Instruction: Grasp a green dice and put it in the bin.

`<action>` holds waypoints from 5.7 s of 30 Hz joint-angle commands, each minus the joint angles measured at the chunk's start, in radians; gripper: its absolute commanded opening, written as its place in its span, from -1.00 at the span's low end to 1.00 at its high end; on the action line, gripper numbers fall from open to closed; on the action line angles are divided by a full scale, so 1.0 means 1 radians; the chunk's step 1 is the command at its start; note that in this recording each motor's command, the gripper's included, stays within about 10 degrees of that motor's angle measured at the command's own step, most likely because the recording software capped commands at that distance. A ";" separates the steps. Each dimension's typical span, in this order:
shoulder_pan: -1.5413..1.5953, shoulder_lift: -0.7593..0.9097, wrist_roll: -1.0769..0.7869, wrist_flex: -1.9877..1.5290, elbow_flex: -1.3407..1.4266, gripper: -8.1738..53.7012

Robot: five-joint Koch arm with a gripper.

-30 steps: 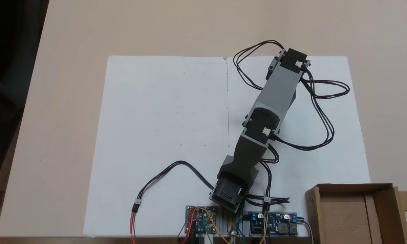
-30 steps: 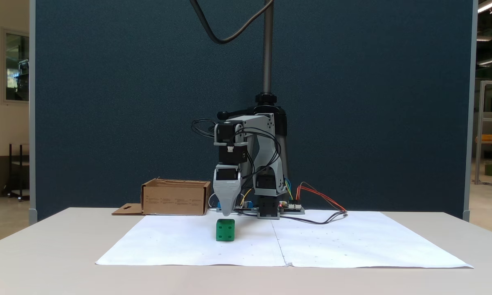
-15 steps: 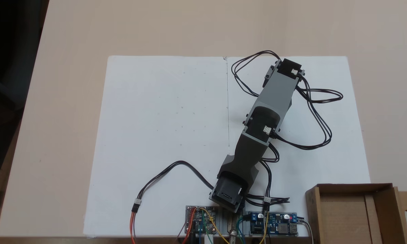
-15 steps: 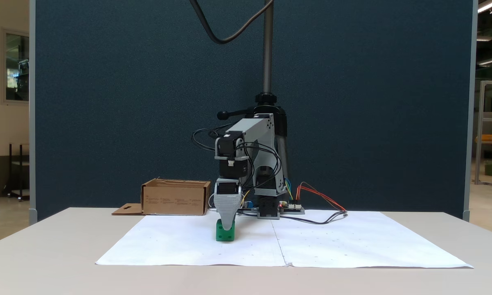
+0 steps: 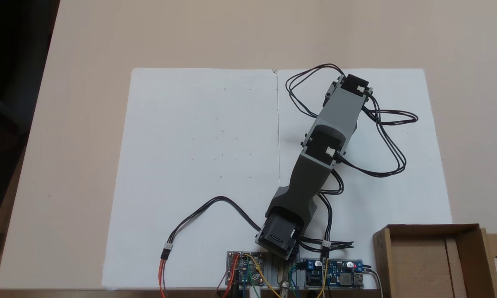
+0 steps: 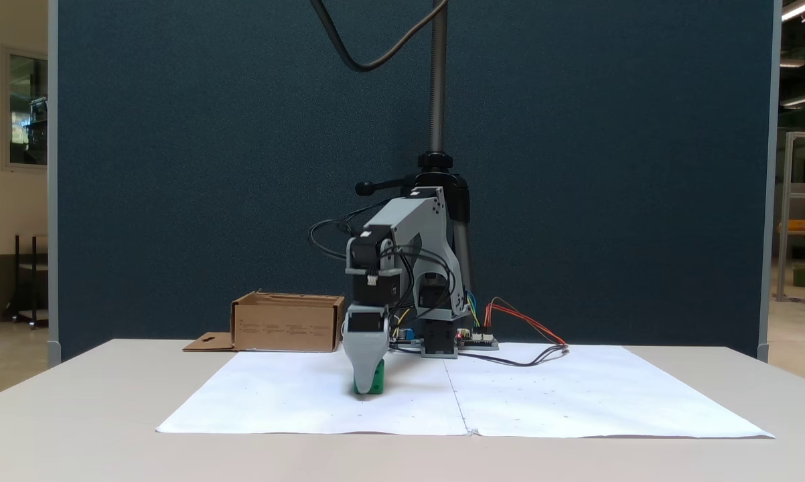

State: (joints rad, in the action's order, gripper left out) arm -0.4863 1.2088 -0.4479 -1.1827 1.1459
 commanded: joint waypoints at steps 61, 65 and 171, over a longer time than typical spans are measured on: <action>-1.220 -0.011 0.043 -0.322 -0.779 -0.37; -1.282 -0.032 0.021 -0.321 -0.686 -0.37; 0.454 1.058 0.462 1.373 0.845 0.75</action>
State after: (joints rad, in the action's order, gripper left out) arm -0.0230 2.2319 0.0522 0.0506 2.0110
